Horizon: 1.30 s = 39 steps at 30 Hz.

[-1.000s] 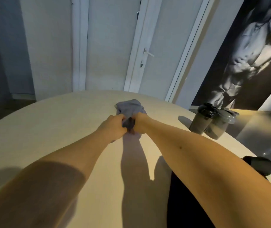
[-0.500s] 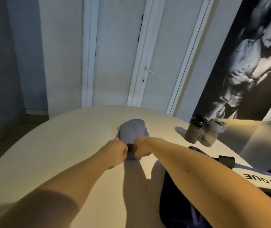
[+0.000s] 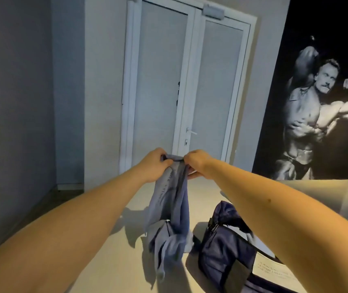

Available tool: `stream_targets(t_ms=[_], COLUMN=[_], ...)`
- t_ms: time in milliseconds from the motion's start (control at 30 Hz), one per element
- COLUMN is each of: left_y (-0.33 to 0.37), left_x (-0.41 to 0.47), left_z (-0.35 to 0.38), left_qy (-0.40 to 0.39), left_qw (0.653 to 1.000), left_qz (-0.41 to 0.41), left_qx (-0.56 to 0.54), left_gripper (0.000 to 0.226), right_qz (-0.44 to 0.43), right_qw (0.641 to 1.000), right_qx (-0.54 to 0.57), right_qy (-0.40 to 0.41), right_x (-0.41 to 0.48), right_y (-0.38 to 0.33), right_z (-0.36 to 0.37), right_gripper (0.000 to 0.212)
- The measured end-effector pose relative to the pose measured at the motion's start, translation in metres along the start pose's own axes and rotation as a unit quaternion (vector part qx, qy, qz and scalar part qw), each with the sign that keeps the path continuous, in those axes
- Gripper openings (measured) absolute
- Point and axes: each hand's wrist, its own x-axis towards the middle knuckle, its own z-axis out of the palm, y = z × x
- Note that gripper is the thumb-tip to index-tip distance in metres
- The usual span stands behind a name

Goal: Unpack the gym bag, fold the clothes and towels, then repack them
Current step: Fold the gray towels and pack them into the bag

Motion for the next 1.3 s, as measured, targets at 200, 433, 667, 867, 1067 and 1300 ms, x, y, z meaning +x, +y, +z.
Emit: stream_targets(t_ms=[200, 433, 667, 867, 1067, 1300], left_y=[0.044, 0.072, 0.070, 0.040, -0.030, -0.076], left_x=[-0.015, -0.025, -0.024, -0.042, -0.075, -0.067], left_z=[-0.038, -0.046, -0.042, -0.045, -0.061, -0.102], left_qy=[0.036, 0.073, 0.034, -0.053, -0.253, -0.072], left_qw=[0.999, 0.997, 0.998, 0.997, 0.933, 0.969], left_qz=[0.005, 0.009, -0.007, -0.052, -0.129, -0.213], left_qx=[-0.015, 0.016, 0.046, -0.023, 0.222, -0.106], left_gripper=[0.015, 0.034, 0.027, 0.031, 0.039, 0.020], right_qz=[-0.033, -0.057, -0.121, -0.135, -0.094, -0.019], right_qw=[0.994, 0.992, 0.973, 0.987, 0.990, 0.977], right_qx=[0.108, 0.111, 0.152, 0.083, 0.003, -0.146], right_qy=[-0.007, -0.016, -0.121, 0.018, 0.105, 0.153], right_x=[-0.040, -0.052, -0.057, -0.049, -0.021, 0.018], right_y=[-0.022, -0.023, -0.021, -0.008, 0.008, 0.042], right_z=[-0.028, -0.037, -0.025, -0.020, -0.018, -0.003], right_gripper=[0.015, 0.018, 0.021, 0.007, 0.024, 0.038])
